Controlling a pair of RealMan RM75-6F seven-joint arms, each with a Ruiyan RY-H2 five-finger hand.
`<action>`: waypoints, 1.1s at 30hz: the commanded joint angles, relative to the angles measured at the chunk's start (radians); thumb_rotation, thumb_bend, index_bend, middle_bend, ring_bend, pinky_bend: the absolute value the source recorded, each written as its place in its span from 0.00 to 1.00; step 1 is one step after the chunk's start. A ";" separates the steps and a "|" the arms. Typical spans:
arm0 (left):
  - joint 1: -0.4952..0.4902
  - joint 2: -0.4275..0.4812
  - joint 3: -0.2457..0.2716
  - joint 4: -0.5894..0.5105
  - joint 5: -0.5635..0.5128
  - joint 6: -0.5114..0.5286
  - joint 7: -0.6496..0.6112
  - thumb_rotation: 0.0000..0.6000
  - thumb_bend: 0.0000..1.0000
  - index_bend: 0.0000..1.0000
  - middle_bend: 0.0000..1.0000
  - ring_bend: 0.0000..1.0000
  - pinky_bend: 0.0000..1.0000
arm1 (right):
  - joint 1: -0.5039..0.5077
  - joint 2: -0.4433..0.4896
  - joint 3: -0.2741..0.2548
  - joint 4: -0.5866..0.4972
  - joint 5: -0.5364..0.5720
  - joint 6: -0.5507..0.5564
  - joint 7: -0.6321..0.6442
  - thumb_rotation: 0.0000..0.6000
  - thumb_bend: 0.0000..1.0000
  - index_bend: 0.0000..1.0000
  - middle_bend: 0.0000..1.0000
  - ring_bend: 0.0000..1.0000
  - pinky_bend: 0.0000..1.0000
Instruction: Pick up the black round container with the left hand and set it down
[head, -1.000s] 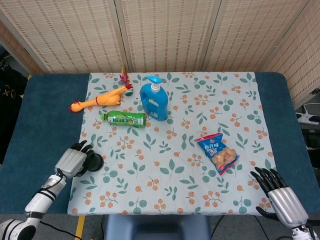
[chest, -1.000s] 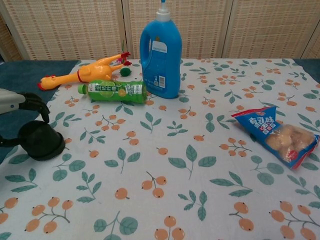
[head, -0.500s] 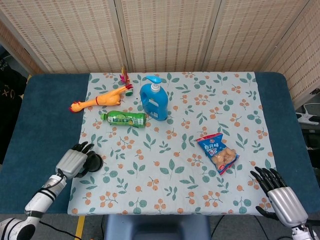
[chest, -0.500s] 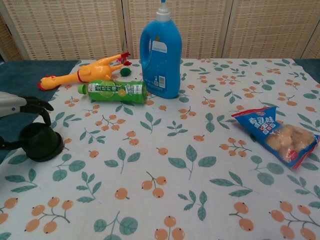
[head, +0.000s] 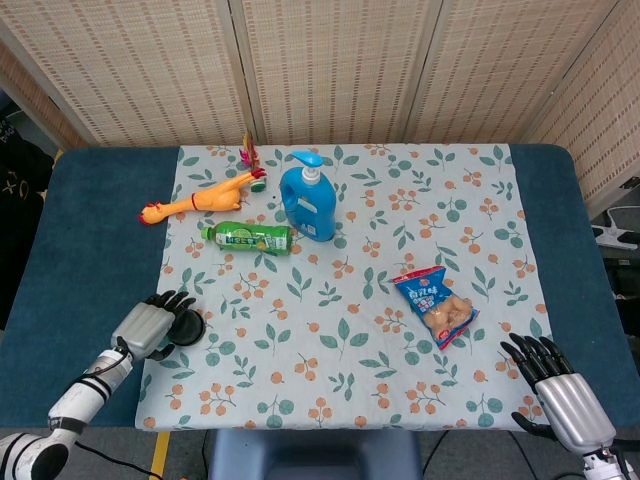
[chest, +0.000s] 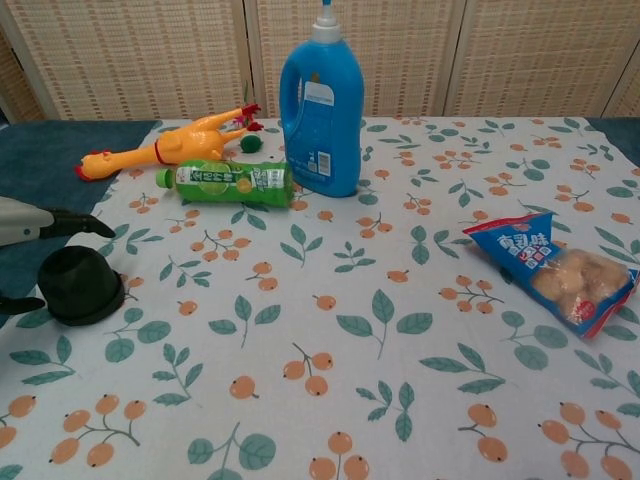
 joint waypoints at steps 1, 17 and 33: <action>0.005 -0.017 -0.005 0.015 0.004 0.020 0.002 1.00 0.35 0.12 0.00 0.00 0.15 | 0.000 0.001 0.000 0.000 0.000 0.000 0.001 1.00 0.07 0.00 0.00 0.00 0.00; 0.021 -0.044 -0.013 0.041 0.038 0.057 -0.016 1.00 0.36 0.49 0.00 0.00 0.15 | -0.002 0.003 -0.001 0.000 0.000 0.005 0.006 1.00 0.07 0.00 0.00 0.00 0.00; 0.024 0.004 -0.018 -0.009 0.058 0.046 -0.052 1.00 0.36 0.57 0.00 0.00 0.18 | -0.001 0.003 -0.001 -0.001 -0.001 0.002 0.003 1.00 0.07 0.00 0.00 0.00 0.00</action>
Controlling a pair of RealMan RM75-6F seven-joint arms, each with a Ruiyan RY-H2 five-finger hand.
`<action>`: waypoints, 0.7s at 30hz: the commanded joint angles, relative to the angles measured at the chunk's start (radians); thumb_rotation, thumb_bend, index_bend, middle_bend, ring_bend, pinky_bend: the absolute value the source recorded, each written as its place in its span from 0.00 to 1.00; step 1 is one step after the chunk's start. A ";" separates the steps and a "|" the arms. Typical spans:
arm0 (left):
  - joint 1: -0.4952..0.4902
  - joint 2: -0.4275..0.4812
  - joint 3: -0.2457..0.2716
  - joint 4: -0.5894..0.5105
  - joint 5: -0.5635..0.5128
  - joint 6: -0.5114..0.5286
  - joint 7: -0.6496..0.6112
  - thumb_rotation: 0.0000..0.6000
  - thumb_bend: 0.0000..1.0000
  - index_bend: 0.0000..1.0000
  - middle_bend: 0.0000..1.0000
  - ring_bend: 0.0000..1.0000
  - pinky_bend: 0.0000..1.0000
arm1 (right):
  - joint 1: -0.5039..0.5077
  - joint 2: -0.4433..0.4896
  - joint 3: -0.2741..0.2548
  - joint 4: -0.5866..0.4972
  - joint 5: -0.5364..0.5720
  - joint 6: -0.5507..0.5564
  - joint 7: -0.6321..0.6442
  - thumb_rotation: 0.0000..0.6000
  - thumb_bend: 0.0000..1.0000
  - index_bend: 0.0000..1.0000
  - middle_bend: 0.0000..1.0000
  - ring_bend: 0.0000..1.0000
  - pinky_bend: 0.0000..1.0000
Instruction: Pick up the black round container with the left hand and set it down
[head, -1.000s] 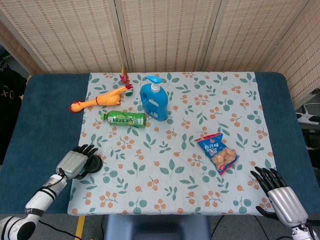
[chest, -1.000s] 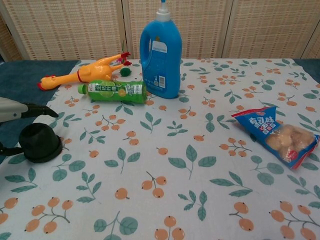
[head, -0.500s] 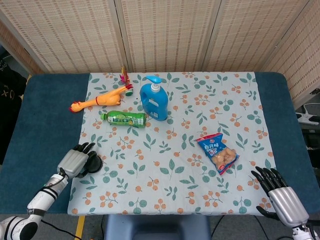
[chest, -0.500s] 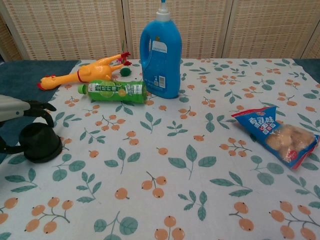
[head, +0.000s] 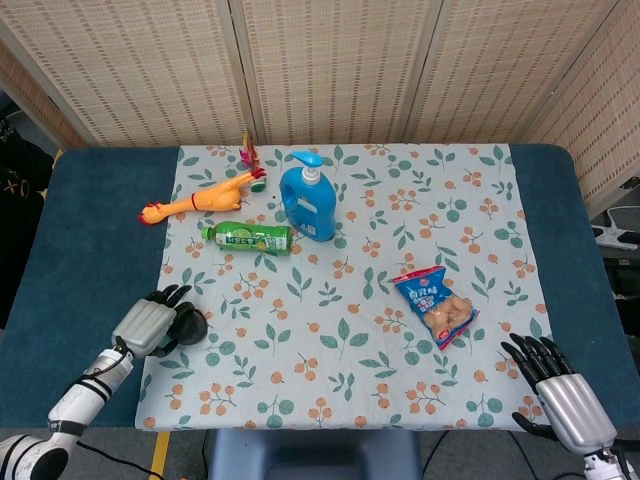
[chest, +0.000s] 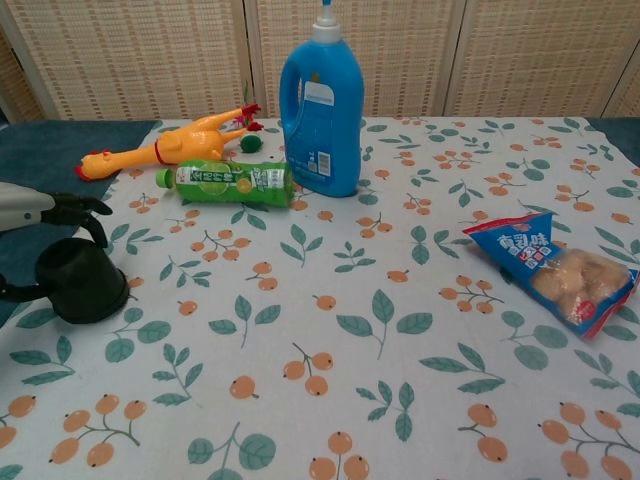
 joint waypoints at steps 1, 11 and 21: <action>0.000 0.001 -0.001 0.000 -0.001 -0.001 -0.001 1.00 0.36 0.58 0.00 0.00 0.18 | 0.000 0.000 0.000 0.000 0.000 0.000 0.000 1.00 0.07 0.00 0.00 0.00 0.00; 0.025 0.062 -0.030 -0.052 0.048 0.073 -0.057 1.00 0.36 0.60 0.00 0.00 0.18 | 0.002 0.000 0.000 -0.001 0.003 -0.005 -0.002 1.00 0.07 0.00 0.00 0.00 0.00; 0.051 0.092 -0.012 0.016 -0.024 0.031 -0.078 1.00 0.36 0.58 0.00 0.00 0.18 | 0.003 -0.003 -0.001 -0.001 -0.001 -0.008 -0.007 1.00 0.07 0.00 0.00 0.00 0.00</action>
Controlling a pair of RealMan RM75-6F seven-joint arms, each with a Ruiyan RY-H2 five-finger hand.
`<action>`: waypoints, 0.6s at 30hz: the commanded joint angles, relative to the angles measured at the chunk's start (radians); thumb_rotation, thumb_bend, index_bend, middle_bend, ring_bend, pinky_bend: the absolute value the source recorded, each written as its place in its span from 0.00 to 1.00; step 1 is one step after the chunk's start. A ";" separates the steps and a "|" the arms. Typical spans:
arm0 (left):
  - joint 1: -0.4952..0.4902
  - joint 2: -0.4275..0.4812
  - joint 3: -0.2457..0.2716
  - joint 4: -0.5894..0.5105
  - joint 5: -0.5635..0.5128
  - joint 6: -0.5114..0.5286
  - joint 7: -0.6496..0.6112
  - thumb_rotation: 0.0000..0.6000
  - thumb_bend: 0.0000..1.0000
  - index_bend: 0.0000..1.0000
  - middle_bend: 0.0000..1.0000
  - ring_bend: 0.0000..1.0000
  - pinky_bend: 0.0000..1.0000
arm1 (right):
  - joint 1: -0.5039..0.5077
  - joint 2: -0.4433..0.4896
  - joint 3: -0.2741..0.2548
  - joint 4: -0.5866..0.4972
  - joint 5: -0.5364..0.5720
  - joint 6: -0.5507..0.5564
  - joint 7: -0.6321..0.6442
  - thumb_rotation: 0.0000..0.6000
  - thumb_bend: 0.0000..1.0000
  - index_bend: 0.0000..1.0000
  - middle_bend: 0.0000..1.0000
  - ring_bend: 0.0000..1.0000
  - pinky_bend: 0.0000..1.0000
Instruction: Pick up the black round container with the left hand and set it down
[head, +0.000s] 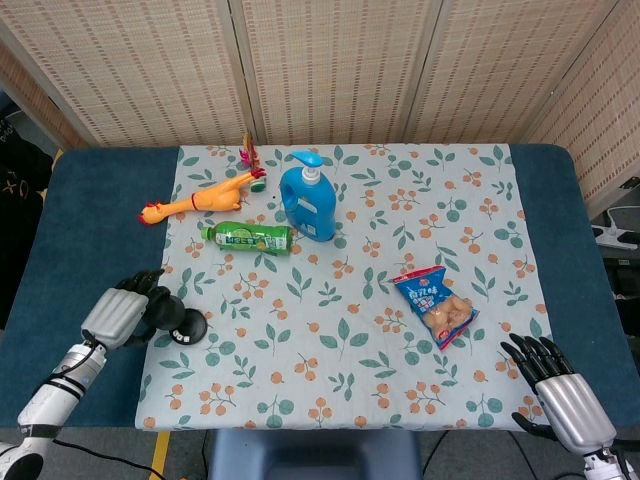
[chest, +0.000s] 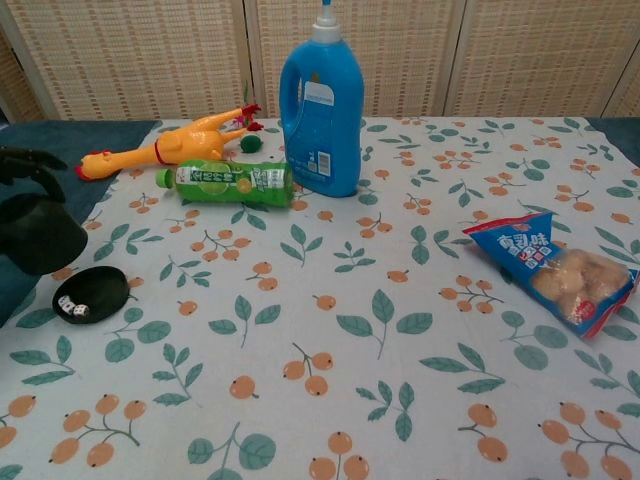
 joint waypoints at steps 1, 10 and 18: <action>0.003 -0.020 0.013 0.067 -0.051 -0.043 0.004 1.00 0.36 0.58 0.00 0.00 0.18 | 0.000 -0.001 0.000 0.000 0.001 -0.001 -0.002 1.00 0.07 0.00 0.00 0.00 0.00; 0.001 -0.068 0.016 0.188 -0.130 -0.101 0.017 1.00 0.35 0.55 0.00 0.00 0.18 | 0.002 -0.006 0.002 -0.004 0.009 -0.010 -0.014 1.00 0.07 0.00 0.00 0.00 0.00; -0.013 -0.051 0.022 0.171 -0.172 -0.148 0.040 1.00 0.36 0.05 0.00 0.00 0.19 | 0.004 -0.014 0.000 -0.003 0.007 -0.017 -0.026 1.00 0.07 0.00 0.00 0.00 0.00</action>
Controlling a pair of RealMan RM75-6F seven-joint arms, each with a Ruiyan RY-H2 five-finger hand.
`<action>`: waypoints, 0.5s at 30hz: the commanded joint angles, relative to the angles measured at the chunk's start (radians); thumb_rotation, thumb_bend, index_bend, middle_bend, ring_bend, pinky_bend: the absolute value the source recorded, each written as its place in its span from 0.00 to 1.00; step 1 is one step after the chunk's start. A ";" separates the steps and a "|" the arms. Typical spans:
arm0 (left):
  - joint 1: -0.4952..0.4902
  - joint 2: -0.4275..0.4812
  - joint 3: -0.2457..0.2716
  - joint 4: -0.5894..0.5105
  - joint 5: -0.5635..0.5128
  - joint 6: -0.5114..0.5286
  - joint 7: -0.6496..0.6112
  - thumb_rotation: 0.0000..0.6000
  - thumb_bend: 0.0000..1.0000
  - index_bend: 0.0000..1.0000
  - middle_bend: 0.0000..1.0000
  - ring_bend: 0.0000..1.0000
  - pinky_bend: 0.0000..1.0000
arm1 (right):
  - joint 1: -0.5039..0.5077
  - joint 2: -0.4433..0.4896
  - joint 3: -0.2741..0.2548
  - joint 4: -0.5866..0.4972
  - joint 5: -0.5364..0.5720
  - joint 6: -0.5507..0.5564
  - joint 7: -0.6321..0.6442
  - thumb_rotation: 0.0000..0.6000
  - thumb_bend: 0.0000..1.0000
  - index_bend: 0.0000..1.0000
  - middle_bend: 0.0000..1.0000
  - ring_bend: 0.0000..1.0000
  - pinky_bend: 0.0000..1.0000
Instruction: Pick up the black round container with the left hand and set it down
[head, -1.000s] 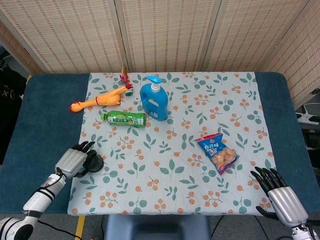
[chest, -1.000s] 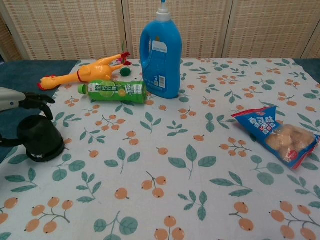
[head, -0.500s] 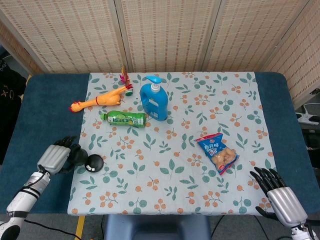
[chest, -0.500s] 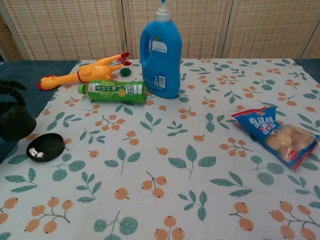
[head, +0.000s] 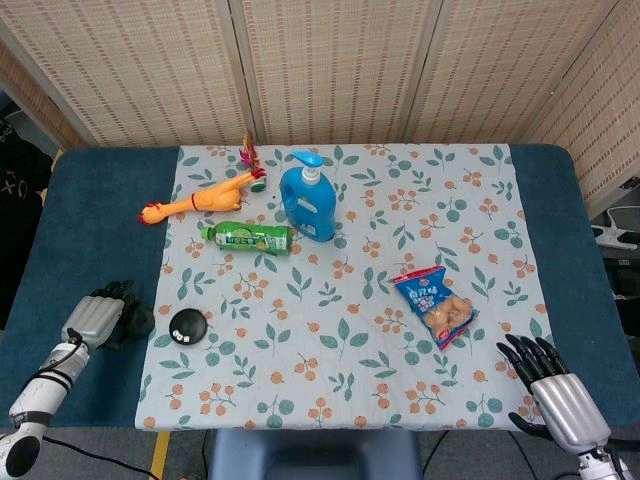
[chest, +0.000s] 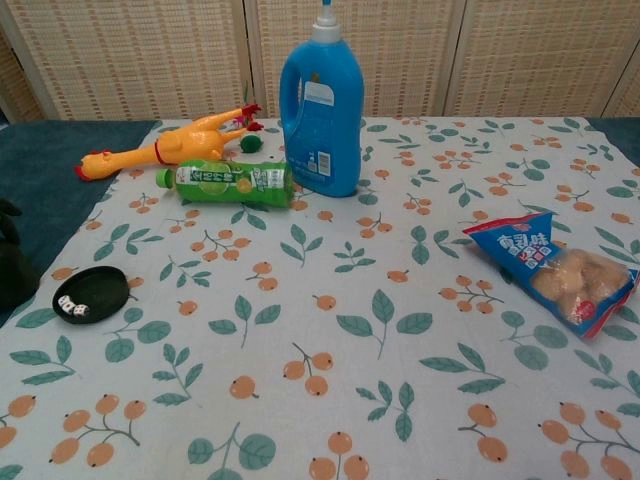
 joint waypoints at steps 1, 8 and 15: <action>-0.010 0.015 0.003 -0.019 -0.041 -0.021 0.024 1.00 0.35 0.01 0.00 0.00 0.19 | 0.000 0.000 -0.001 -0.001 0.000 -0.001 -0.002 1.00 0.07 0.00 0.00 0.00 0.00; 0.009 0.019 -0.005 -0.024 -0.024 0.021 -0.003 1.00 0.35 0.00 0.00 0.00 0.18 | -0.001 0.002 0.000 -0.002 0.003 0.004 0.000 1.00 0.07 0.00 0.00 0.00 0.00; 0.138 0.096 -0.006 -0.152 0.225 0.260 -0.235 1.00 0.37 0.00 0.00 0.00 0.18 | -0.002 -0.003 0.004 0.001 0.001 0.010 -0.002 1.00 0.07 0.00 0.00 0.00 0.00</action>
